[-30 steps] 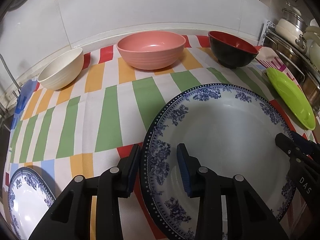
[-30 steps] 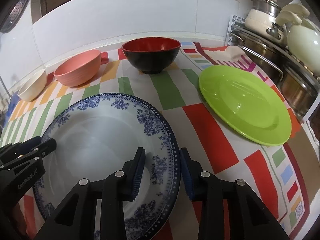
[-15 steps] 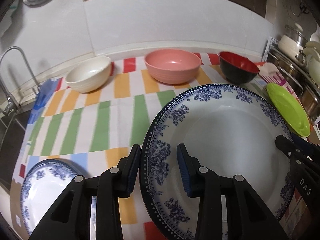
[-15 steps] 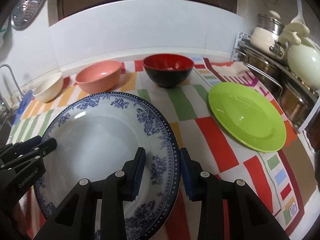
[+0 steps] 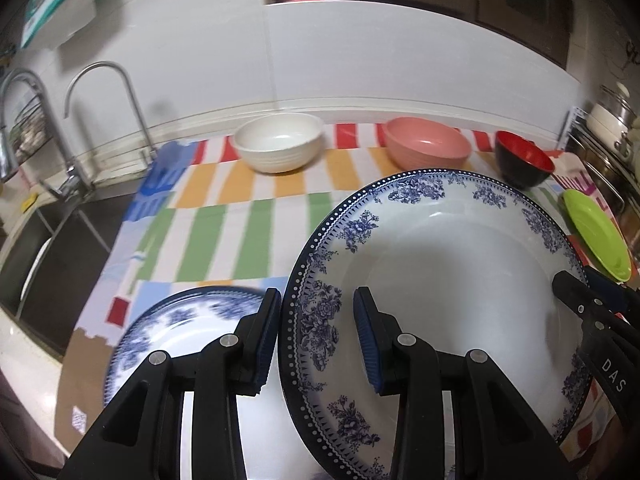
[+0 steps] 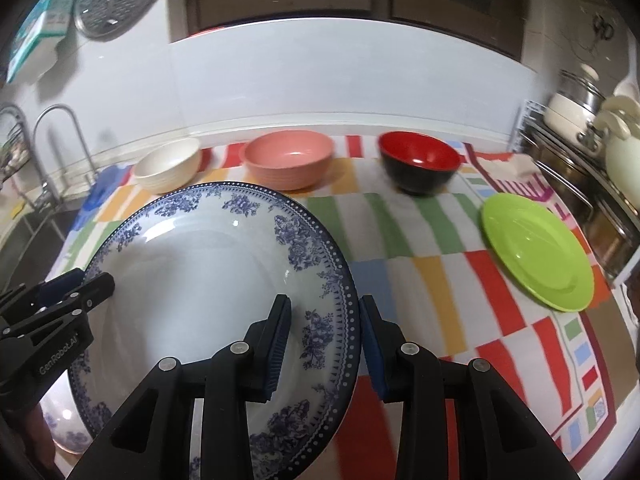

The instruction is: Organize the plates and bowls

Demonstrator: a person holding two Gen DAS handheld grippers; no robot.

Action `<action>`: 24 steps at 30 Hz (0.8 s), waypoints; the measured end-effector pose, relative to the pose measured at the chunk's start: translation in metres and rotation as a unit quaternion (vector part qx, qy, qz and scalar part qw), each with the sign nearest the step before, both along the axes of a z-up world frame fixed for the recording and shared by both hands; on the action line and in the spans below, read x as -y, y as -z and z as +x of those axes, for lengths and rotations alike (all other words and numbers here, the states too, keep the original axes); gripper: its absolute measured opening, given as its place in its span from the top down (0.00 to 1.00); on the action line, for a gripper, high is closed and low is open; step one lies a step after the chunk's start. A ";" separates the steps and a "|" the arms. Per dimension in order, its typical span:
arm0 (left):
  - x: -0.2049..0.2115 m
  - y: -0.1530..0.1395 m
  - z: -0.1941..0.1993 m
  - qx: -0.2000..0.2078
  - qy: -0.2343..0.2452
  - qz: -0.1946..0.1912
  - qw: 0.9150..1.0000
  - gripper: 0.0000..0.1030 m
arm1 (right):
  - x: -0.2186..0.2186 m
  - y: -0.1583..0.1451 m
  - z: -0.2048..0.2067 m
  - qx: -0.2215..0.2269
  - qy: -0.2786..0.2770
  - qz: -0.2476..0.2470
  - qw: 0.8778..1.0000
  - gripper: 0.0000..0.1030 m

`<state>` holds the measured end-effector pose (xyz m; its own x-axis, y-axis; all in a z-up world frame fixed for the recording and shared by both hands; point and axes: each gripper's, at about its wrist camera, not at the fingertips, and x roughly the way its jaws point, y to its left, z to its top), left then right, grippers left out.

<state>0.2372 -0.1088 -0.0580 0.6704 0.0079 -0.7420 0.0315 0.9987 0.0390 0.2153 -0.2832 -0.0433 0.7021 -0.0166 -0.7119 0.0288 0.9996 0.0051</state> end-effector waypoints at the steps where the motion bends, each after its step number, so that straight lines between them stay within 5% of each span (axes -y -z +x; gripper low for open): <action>1: -0.007 -0.001 -0.003 0.001 -0.006 0.001 1.000 0.64 | -0.005 -0.001 -0.001 0.000 -0.004 0.000 1.000 0.65; 24: -0.137 0.019 -0.048 -0.030 -0.100 0.012 0.994 0.64 | -0.137 0.017 -0.010 -0.035 -0.102 0.010 0.994 0.65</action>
<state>0.1889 0.0280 -0.0771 0.6079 0.1548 -0.7788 -0.1653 0.9840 0.0666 0.2050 -0.1460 -0.0604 0.6387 0.1360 -0.7574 -0.1731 0.9844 0.0308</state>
